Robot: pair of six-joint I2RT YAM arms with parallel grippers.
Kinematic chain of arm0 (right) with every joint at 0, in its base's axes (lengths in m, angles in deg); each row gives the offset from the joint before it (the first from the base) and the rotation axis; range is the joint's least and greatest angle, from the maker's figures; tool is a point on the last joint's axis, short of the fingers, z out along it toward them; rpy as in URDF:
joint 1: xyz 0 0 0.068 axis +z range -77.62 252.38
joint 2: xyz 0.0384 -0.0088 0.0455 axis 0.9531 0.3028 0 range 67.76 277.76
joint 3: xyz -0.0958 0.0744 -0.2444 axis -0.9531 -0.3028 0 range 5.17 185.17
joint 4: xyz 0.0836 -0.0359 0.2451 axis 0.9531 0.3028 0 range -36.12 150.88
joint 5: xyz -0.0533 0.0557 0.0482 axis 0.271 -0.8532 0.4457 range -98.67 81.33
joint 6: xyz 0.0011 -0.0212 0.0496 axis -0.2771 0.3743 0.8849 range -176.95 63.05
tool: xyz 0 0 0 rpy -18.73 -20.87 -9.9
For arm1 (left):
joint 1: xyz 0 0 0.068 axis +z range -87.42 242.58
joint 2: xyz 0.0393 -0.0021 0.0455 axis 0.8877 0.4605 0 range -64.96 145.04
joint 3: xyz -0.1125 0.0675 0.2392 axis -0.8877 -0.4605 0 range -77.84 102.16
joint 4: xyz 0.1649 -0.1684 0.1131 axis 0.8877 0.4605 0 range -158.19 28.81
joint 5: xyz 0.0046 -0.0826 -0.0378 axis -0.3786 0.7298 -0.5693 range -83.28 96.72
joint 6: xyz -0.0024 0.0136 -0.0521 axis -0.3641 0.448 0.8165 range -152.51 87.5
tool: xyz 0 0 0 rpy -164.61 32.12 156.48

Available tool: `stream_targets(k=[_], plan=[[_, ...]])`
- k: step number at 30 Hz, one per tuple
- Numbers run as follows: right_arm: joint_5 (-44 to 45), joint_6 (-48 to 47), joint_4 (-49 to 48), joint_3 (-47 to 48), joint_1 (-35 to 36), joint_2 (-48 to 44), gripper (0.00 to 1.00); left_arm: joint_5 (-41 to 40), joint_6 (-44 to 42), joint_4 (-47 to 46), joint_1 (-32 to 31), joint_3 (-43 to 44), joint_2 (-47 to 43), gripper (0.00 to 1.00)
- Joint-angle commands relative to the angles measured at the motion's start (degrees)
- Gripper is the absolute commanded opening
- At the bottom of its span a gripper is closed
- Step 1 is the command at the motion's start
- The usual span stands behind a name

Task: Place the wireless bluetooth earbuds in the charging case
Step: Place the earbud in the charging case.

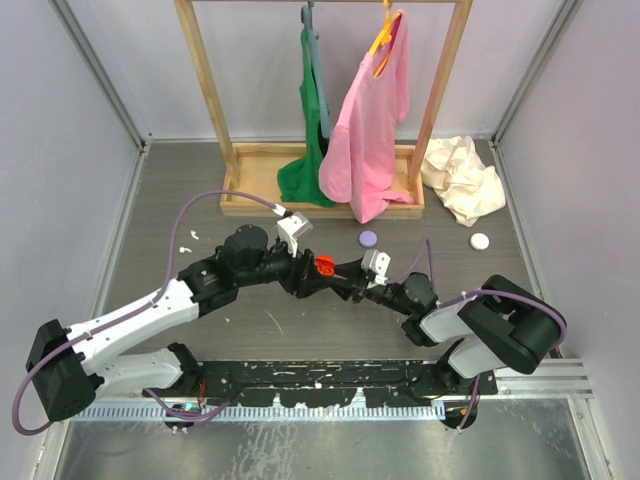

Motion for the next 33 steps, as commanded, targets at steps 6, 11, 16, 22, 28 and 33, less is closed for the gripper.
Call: stream_targets(k=[6,11,16,22,28,33], plan=[[0.43,-0.2,-5.63,0.38,0.26,-0.83,0.14,2.18,0.32,-1.78,-0.4,2.52,0.08,0.54],[0.52,0.39,-7.28,0.11,0.23,-0.21,0.14,2.54,1.14,-1.79,-1.09,2.52,-0.16,0.52],[0.68,0.7,-7.92,0.03,0.21,-0.06,0.14,2.46,1.5,-1.83,-1.36,2.75,-0.24,0.51],[0.42,0.97,-8.27,0.12,0.26,0.31,0.14,2.76,2.12,-3.35,-1.89,3.72,1.52,0.51],[0.39,1.09,-8.66,0.08,0.18,0.51,0.14,3.21,2.83,-5.11,-2.86,4.71,3.28,0.51],[0.25,1.23,-8.9,0.12,0.23,0.51,0.14,2.62,3.03,-5.18,-3.09,5.07,4.07,0.52]])
